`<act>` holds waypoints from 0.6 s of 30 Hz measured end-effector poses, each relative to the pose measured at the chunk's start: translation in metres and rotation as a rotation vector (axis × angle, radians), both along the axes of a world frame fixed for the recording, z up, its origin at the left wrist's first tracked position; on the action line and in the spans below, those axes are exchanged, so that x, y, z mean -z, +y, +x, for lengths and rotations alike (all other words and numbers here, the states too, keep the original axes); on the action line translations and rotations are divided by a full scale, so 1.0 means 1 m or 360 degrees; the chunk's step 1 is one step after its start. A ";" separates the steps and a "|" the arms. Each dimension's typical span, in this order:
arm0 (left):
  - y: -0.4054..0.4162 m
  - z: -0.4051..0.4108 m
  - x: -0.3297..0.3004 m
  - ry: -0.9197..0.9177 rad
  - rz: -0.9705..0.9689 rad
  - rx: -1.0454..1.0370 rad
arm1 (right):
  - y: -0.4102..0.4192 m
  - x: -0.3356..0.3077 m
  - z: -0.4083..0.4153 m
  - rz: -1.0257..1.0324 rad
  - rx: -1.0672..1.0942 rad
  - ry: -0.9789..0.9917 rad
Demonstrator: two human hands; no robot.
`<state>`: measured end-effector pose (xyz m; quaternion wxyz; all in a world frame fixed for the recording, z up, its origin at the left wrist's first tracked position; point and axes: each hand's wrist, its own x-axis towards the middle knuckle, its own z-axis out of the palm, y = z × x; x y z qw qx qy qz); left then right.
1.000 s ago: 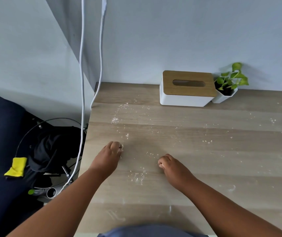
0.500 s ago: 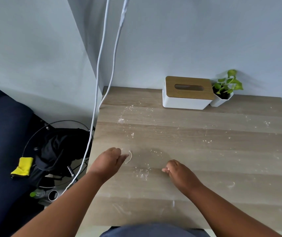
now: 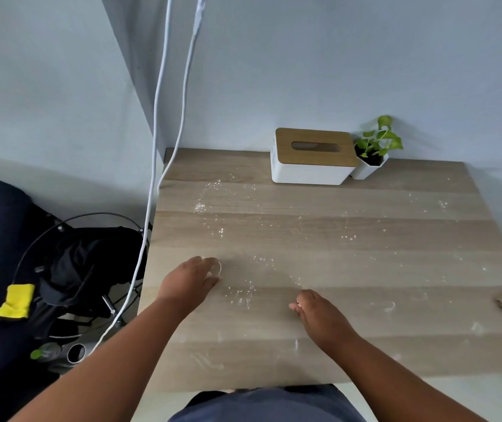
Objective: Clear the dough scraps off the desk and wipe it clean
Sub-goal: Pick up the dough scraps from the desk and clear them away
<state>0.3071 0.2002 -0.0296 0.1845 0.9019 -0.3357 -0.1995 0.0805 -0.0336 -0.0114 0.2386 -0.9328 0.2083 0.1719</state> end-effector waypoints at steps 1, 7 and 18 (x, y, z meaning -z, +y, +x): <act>-0.003 0.001 0.001 -0.0010 0.0032 0.0014 | -0.001 0.000 -0.002 0.0001 0.0003 0.0007; -0.010 0.008 0.009 -0.0004 -0.0002 -0.0031 | -0.004 0.001 -0.012 -0.0006 0.0040 0.0014; -0.012 0.001 0.012 0.0020 -0.0100 -0.0077 | -0.006 0.003 -0.020 -0.0117 0.0056 -0.0001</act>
